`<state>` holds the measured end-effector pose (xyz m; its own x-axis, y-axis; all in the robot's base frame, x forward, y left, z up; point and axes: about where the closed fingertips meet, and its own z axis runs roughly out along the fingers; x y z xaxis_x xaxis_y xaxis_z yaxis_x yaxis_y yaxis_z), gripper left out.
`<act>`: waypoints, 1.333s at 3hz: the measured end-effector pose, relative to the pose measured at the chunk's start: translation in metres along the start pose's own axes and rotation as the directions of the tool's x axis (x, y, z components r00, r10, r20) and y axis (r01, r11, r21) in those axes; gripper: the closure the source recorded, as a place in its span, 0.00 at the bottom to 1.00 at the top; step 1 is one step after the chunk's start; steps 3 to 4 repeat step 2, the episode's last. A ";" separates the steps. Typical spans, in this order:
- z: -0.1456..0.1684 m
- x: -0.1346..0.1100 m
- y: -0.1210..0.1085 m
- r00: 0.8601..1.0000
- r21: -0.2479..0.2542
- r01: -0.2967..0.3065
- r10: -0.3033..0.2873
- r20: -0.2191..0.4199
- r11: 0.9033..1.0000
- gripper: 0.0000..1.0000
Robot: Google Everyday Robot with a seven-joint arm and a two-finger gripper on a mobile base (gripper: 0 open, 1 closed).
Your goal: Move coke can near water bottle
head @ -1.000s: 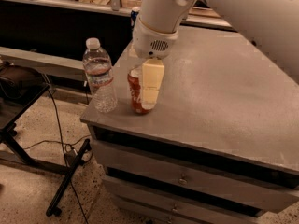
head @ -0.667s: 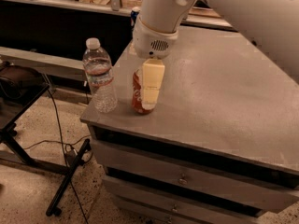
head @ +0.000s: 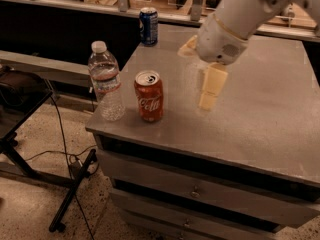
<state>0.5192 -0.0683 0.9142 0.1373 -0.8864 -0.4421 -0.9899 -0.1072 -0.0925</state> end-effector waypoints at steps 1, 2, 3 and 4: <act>-0.036 0.052 0.007 0.992 0.059 -0.122 0.119 0.046 0.991 0.00; -0.037 0.054 0.007 0.991 0.068 -0.128 0.125 0.049 0.989 0.00; -0.037 0.054 0.007 0.991 0.068 -0.128 0.125 0.049 0.989 0.00; -0.037 0.054 0.007 0.991 0.068 -0.128 0.125 0.049 0.989 0.00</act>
Offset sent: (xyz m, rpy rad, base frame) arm -0.0011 -0.0565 0.0073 0.0491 0.0035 -0.1173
